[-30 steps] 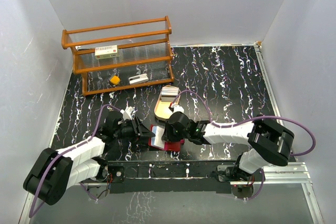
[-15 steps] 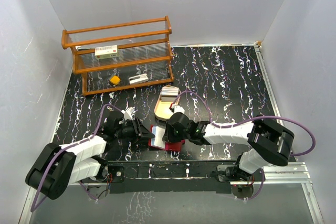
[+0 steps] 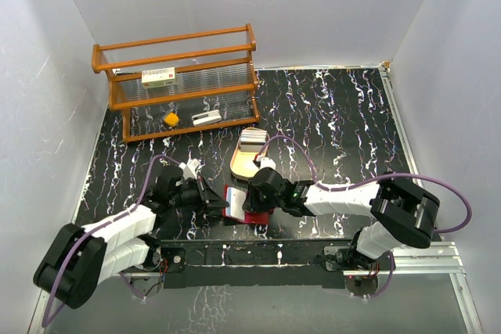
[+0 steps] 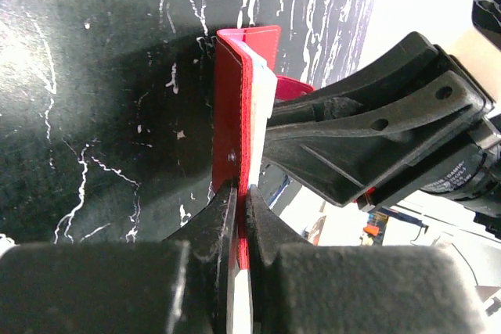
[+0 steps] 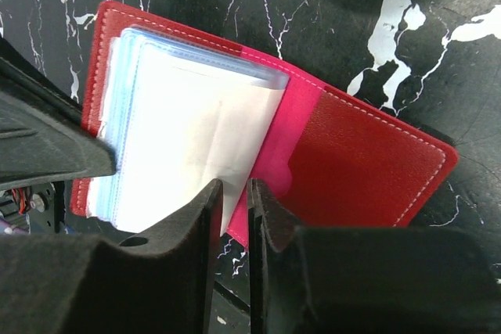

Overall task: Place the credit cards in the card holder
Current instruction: Open the card holder at the center of the board.

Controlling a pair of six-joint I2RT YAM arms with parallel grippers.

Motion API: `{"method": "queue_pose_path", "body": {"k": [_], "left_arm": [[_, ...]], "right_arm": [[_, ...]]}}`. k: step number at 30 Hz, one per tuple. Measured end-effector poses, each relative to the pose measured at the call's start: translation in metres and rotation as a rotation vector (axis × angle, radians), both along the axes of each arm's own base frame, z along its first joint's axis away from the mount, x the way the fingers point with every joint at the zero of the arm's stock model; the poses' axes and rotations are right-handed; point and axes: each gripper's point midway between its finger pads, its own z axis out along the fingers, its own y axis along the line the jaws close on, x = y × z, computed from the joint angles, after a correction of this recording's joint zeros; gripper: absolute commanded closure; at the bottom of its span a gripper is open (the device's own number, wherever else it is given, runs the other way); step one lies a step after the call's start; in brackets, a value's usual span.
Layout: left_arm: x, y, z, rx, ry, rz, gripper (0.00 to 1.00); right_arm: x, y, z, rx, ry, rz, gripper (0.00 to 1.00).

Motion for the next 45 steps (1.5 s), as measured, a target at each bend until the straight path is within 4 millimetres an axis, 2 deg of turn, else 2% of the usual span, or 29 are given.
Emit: {"method": "queue_pose_path", "body": {"k": [3,7,17,19,21,24,25,28,32,35,39,45], "left_arm": [[-0.001,0.002,0.008,0.001,-0.039,0.004,1.00],[-0.004,0.008,0.007,0.035,-0.052,0.011,1.00],[-0.010,0.014,-0.002,0.088,-0.017,0.010,1.00],[-0.009,0.014,-0.001,0.088,-0.020,0.011,0.93],[-0.008,0.014,0.000,0.088,-0.023,0.013,0.81],[-0.008,0.014,0.000,0.087,-0.025,0.012,0.79],[-0.008,0.013,0.000,0.086,-0.025,0.013,0.80],[-0.006,0.012,-0.001,0.083,-0.021,0.015,0.98],[-0.004,0.011,-0.004,0.084,-0.017,0.015,1.00],[-0.004,0.011,-0.003,0.082,-0.020,0.015,1.00],[-0.003,0.011,-0.001,0.077,-0.030,0.015,1.00],[-0.003,0.011,0.000,0.077,-0.038,0.016,1.00]], "right_arm": [[0.000,0.000,0.004,0.010,-0.006,0.000,0.79],[0.001,0.001,0.007,0.017,-0.010,-0.001,0.80],[-0.001,-0.001,-0.011,-0.025,0.016,0.001,0.82],[-0.001,0.000,-0.011,-0.022,0.015,0.002,0.82],[0.000,0.000,-0.010,-0.020,0.014,0.002,0.82],[0.000,0.001,-0.010,-0.018,0.013,0.002,0.82],[0.000,0.001,-0.010,-0.017,0.013,0.002,0.82],[0.000,0.002,-0.010,-0.013,0.010,0.002,0.82],[0.001,0.003,-0.010,-0.011,0.009,0.002,0.81],[0.001,0.003,-0.010,-0.011,0.009,0.002,0.75],[0.000,0.000,-0.007,-0.021,0.016,-0.007,0.61],[0.006,0.004,0.022,0.014,0.008,-0.052,0.46]]}}
